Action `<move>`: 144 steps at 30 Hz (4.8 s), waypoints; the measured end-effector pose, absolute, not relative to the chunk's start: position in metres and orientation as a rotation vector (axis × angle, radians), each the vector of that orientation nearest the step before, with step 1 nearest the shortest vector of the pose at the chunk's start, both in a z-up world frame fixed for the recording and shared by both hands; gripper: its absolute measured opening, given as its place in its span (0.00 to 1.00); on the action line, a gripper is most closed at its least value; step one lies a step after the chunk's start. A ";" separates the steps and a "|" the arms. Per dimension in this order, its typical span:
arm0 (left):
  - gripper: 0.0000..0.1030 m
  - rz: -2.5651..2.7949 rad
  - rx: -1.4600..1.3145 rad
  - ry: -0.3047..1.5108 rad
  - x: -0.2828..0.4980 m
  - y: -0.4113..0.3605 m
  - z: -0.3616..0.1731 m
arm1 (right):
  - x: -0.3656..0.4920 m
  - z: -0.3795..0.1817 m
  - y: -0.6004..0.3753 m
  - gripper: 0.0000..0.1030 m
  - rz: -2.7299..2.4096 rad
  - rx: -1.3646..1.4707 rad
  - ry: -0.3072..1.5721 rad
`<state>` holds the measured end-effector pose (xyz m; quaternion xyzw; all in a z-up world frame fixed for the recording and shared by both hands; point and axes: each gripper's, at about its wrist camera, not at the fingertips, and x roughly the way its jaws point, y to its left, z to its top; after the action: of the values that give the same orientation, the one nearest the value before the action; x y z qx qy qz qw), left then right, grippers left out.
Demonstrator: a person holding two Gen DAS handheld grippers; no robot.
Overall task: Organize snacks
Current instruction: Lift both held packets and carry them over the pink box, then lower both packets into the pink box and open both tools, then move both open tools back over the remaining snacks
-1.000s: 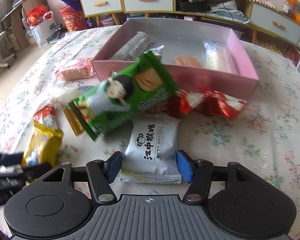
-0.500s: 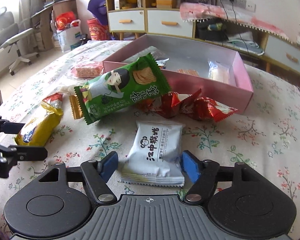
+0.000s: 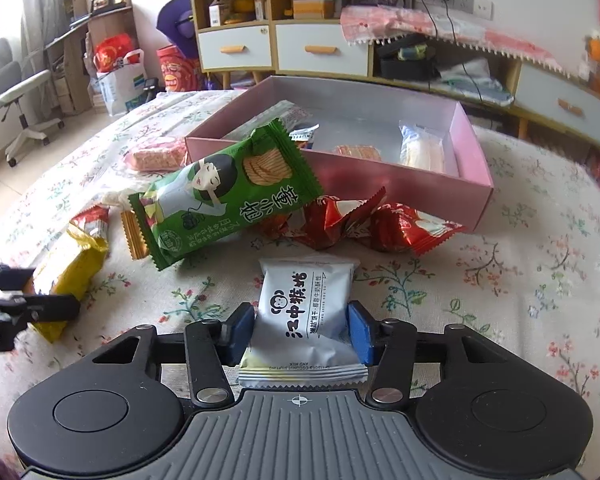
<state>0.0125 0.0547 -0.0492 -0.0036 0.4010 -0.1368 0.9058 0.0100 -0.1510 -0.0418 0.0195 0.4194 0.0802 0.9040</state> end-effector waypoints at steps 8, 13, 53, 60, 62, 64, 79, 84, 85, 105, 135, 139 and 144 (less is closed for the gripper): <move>0.45 -0.309 -0.087 0.850 0.016 0.054 -0.029 | 0.007 -0.013 -0.159 0.48 0.169 0.122 0.887; 0.45 -0.318 -0.148 0.826 0.023 0.057 -0.012 | 0.009 0.004 -0.168 0.48 0.156 0.179 0.861; 0.45 -0.471 -0.209 0.733 0.176 -0.001 0.001 | 0.160 0.002 -0.250 0.48 -0.037 0.594 0.792; 0.45 -0.508 -0.197 0.746 0.191 -0.019 -0.007 | 0.173 -0.013 -0.258 0.48 -0.007 0.641 0.804; 0.45 -0.512 -0.195 0.752 0.195 -0.024 -0.011 | 0.176 -0.015 -0.257 0.48 -0.001 0.639 0.801; 0.45 -0.505 -0.188 0.768 0.199 -0.027 -0.016 | 0.178 -0.017 -0.257 0.48 -0.003 0.633 0.805; 0.45 -0.439 -0.060 0.812 0.202 -0.033 -0.031 | 0.187 -0.033 -0.253 0.48 -0.001 0.647 0.839; 0.45 -0.453 -0.069 0.824 0.204 -0.032 -0.032 | 0.187 -0.034 -0.253 0.48 -0.006 0.649 0.839; 0.45 -0.454 -0.070 0.826 0.205 -0.033 -0.033 | 0.187 -0.035 -0.254 0.48 -0.006 0.651 0.839; 0.84 -0.468 -0.044 0.779 0.190 -0.039 -0.015 | 0.174 -0.013 -0.260 0.72 -0.003 0.650 0.826; 1.00 -0.271 0.132 0.872 0.090 0.020 0.024 | 0.066 0.051 -0.205 0.93 0.016 0.335 0.834; 1.00 -0.269 0.127 0.886 0.083 0.037 0.011 | 0.055 0.041 -0.194 0.93 0.042 0.285 0.851; 1.00 -0.185 0.072 0.955 0.084 0.063 -0.005 | 0.048 0.027 -0.176 0.93 0.046 0.197 0.919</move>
<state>0.0835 0.0635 -0.0051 0.0346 0.4588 -0.0887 0.8835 0.0482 -0.1759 0.0270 0.0948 0.4427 0.0220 0.8914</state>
